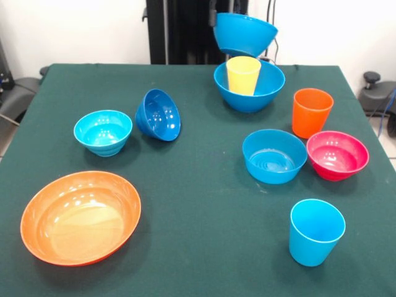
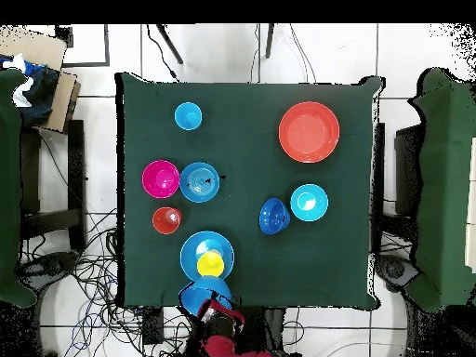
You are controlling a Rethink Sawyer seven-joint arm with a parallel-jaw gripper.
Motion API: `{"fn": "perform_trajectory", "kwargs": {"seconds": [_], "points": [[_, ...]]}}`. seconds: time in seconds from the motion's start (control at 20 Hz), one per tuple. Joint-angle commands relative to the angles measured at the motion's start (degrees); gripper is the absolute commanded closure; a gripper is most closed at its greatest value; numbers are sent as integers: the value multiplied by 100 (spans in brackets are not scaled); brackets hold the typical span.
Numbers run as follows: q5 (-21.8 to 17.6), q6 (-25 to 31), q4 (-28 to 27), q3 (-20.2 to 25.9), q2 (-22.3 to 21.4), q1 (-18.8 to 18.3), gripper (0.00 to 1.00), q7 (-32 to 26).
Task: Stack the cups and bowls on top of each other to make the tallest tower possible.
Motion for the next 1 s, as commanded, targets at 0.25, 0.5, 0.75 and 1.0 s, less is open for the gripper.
{"fn": "perform_trajectory", "kwargs": {"seconds": [0.25, 0.5, 0.75, 1.0], "points": [[936, 1580, -387, 498, -665, 874, 0, 382], [1004, 1620, -427, 429, -697, 1003, 0, 419], [1018, 1581, -413, 409, -714, 1011, 0, 414], [1007, 1411, -416, 362, -628, 1019, 0, 433]]}}
